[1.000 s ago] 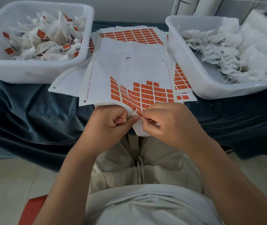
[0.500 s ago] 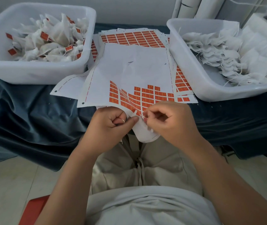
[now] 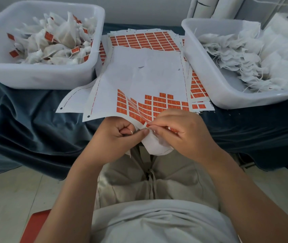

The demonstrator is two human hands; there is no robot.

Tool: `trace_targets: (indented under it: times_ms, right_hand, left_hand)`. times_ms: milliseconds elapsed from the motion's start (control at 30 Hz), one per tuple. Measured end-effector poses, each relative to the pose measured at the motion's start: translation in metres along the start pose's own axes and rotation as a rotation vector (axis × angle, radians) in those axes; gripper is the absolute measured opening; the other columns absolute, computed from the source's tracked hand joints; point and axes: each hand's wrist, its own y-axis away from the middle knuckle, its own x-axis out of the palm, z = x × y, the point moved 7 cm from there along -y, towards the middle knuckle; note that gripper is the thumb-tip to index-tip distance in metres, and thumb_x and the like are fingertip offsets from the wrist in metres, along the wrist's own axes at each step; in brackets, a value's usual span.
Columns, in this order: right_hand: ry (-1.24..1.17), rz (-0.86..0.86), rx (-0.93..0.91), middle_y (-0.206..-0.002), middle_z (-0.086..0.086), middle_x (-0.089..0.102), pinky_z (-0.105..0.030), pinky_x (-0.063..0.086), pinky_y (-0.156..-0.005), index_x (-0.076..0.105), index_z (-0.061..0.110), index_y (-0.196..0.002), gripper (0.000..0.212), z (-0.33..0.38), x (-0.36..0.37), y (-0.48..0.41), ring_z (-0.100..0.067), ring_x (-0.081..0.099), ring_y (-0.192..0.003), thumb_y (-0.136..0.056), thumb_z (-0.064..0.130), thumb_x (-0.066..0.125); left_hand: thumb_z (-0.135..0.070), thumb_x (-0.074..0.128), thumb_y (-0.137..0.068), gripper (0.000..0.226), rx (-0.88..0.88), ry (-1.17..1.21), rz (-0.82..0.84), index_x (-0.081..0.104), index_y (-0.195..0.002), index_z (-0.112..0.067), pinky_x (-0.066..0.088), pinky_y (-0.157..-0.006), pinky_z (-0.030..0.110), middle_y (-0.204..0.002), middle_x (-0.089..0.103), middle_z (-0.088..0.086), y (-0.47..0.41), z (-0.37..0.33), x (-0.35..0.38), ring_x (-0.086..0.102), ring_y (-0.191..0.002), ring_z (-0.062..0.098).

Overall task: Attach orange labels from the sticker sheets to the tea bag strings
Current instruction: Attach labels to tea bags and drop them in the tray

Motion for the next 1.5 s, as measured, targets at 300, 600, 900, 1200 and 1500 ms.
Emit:
trace_targets:
  times_ms: [300, 600, 900, 1200, 1500]
  right_hand:
    - [0.018, -0.315, 0.115, -0.095, -0.001, 0.069, -0.022, 0.051, -0.082, 0.070, 0.000, -0.097, 0.022, 0.002, -0.039, -0.005, -0.011, 0.064, -0.089, -0.107, 0.015, 0.058]
    - [-0.650, -0.245, 0.747, -0.093, 0.005, 0.081, -0.020, 0.060, -0.075, 0.079, 0.027, -0.099, 0.013, -0.032, -0.020, 0.010, -0.013, 0.078, -0.087, -0.102, 0.027, 0.067]
    - [-0.696, -0.174, 0.691, -0.097, 0.005, 0.081, -0.020, 0.060, -0.079, 0.079, 0.025, -0.103, 0.016, -0.010, -0.006, 0.005, -0.013, 0.078, -0.092, -0.105, 0.022, 0.064]
    - [-0.541, -0.018, 0.552, -0.100, 0.013, 0.077, -0.027, 0.060, -0.086, 0.072, 0.025, -0.105, 0.015, 0.004, 0.000, 0.000, -0.005, 0.075, -0.098, -0.108, 0.029, 0.058]
    - [-0.564, 0.431, 0.481, -0.091, 0.015, 0.073, -0.021, 0.052, -0.078, 0.072, 0.026, -0.106, 0.018, 0.021, 0.026, 0.004, 0.001, 0.070, -0.087, -0.109, 0.030, 0.055]
  left_hand:
    - [-0.029, 0.081, -0.085, 0.032, -0.265, -0.054, 0.091, 0.073, -0.104, -0.003, 0.059, -0.083, 0.013, -0.102, 0.078, -0.012, 0.007, 0.023, -0.005, 0.073, -0.099, 0.001]
    - [-0.098, 0.059, -0.064, 0.058, -0.500, -0.455, 0.553, 0.059, -0.079, -0.042, 0.056, -0.063, 0.024, -0.076, 0.064, -0.019, 0.035, 0.016, -0.054, 0.060, -0.067, -0.001]
    - [-0.026, 0.046, -0.092, 0.034, -0.192, -0.048, 0.150, 0.067, -0.082, -0.001, 0.049, -0.078, 0.026, -0.088, 0.069, 0.001, 0.015, -0.080, -0.038, 0.064, -0.086, 0.016]
    - [-0.048, 0.042, -0.100, 0.039, -0.003, -0.767, 0.313, 0.045, -0.070, -0.024, 0.043, -0.062, 0.033, -0.076, 0.054, -0.007, 0.016, -0.094, -0.018, 0.052, -0.074, 0.013]
    - [-0.056, 0.070, -0.082, 0.023, 0.008, -0.655, 0.155, 0.070, -0.070, -0.037, 0.045, -0.057, 0.030, -0.064, 0.060, -0.013, 0.010, -0.099, -0.029, 0.059, -0.071, 0.012]
